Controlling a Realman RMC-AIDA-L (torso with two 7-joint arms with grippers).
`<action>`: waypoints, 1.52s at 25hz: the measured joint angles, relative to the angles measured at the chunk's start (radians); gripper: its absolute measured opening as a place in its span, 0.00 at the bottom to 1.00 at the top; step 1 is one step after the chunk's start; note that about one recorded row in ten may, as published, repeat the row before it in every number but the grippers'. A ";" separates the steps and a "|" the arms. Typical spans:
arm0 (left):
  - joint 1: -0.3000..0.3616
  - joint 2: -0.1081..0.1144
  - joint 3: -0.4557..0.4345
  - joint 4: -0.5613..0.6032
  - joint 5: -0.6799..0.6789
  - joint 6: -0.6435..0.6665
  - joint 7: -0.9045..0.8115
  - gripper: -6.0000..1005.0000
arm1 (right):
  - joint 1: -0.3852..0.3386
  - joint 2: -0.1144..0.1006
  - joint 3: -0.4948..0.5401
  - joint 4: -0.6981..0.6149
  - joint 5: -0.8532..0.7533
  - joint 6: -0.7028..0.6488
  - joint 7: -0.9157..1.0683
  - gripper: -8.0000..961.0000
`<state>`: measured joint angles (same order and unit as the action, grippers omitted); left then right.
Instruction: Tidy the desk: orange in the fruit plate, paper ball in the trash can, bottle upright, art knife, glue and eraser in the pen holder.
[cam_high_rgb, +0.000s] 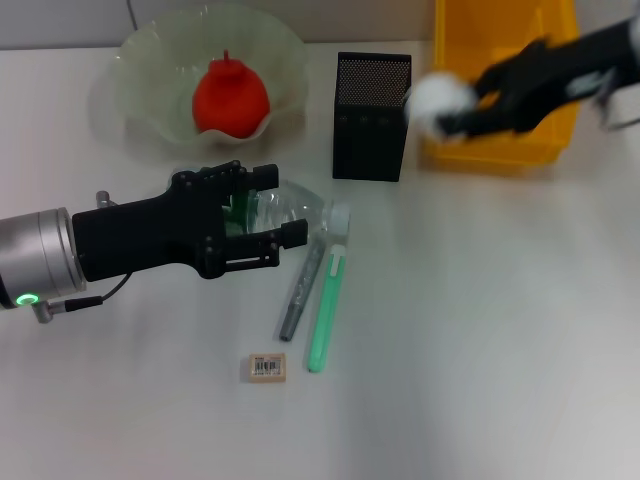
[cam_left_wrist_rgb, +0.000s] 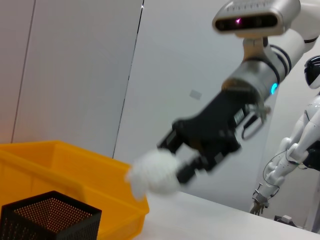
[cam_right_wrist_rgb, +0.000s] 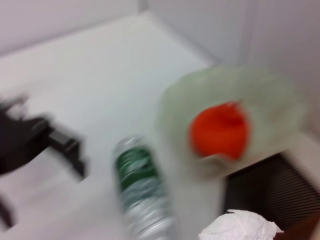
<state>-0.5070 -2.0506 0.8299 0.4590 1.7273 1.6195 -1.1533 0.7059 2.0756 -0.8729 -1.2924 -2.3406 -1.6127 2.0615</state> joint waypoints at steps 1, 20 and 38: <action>0.000 0.000 0.000 0.000 0.000 0.000 0.000 0.82 | 0.000 0.000 0.000 0.000 0.000 0.000 0.000 0.50; -0.014 -0.002 0.002 0.006 0.000 0.005 0.000 0.82 | 0.067 -0.028 0.155 0.275 -0.071 0.397 0.067 0.55; -0.020 0.001 -0.004 0.006 -0.002 0.005 0.001 0.82 | -0.095 -0.037 0.164 0.267 0.404 0.266 -0.173 0.77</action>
<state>-0.5268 -2.0492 0.8262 0.4648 1.7253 1.6241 -1.1520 0.6113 2.0387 -0.7086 -1.0252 -1.9363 -1.3469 1.8883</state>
